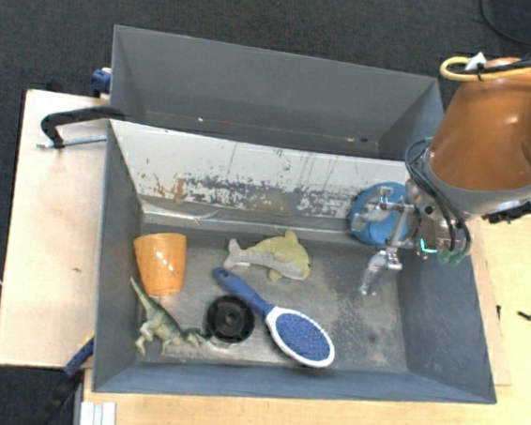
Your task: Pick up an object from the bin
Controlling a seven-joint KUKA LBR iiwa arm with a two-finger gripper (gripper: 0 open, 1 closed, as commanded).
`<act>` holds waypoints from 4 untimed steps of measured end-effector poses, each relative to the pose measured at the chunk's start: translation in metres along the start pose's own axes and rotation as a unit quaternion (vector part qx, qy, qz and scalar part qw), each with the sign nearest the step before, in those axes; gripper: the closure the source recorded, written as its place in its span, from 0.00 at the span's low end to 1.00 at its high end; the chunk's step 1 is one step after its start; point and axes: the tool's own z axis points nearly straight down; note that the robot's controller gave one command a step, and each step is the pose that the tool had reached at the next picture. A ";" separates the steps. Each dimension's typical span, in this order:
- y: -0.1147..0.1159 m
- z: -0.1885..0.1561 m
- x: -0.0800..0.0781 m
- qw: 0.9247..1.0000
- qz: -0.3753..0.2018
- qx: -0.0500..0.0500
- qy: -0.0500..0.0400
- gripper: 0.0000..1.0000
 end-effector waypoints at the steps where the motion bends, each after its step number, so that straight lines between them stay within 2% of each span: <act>1: 0.077 0.132 0.016 0.996 0.090 0.000 -0.002 0.00; 2: 0.065 0.143 -0.017 0.959 0.282 0.005 0.013 0.00; 3: 0.065 0.142 -0.018 0.959 0.284 0.004 0.009 1.00; 4: 0.060 0.144 -0.027 0.962 0.273 -0.003 -0.014 1.00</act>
Offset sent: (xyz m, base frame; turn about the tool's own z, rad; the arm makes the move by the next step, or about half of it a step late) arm -0.0199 0.0766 -0.1368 0.1823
